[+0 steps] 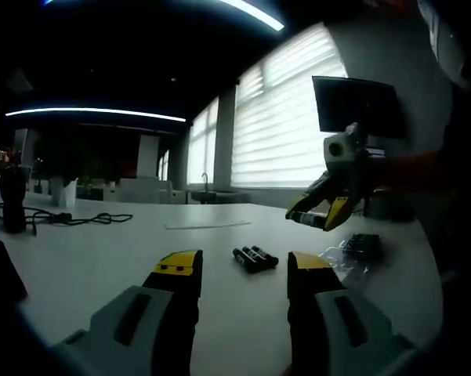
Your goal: Grip medicine bottles put into box
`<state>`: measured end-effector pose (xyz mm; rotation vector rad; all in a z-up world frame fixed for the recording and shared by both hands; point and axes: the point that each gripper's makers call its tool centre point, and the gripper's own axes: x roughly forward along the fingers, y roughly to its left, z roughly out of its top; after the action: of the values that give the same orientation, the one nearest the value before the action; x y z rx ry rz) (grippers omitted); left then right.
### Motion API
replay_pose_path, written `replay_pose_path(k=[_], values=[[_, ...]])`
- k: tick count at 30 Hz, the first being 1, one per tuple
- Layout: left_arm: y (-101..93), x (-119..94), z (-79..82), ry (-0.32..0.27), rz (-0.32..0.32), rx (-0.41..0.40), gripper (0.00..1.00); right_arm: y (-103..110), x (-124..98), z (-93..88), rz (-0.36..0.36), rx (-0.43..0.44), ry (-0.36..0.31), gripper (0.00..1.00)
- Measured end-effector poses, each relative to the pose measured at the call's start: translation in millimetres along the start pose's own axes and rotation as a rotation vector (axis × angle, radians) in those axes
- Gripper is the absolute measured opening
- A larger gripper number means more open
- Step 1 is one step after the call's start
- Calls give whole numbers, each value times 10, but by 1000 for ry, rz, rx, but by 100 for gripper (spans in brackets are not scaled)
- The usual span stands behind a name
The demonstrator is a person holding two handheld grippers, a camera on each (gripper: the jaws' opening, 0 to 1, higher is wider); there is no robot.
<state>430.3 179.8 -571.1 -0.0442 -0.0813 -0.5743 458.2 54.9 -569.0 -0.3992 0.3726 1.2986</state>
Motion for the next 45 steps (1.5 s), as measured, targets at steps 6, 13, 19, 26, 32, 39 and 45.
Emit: replay_pose_path(k=[6, 13, 19, 26, 32, 39, 45], values=[[2, 1, -3, 2, 2, 4, 36, 279, 39, -31, 65, -24, 9, 42], [7, 0, 3, 0, 4, 6, 36, 486, 147, -141, 111, -22, 22, 42], [5, 3, -1, 3, 3, 8, 36, 545, 211, -203, 132, -28, 30, 42], [6, 4, -2, 3, 3, 10, 36, 610, 287, -294, 141, -8, 28, 42], [6, 5, -6, 5, 2, 9, 36, 663, 332, -383, 149, -19, 42, 42], [8, 6, -11, 6, 2, 10, 36, 639, 343, -391, 146, -29, 31, 42], [12, 5, -9, 4, 3, 11, 36, 602, 340, -342, 131, -13, 8, 34]])
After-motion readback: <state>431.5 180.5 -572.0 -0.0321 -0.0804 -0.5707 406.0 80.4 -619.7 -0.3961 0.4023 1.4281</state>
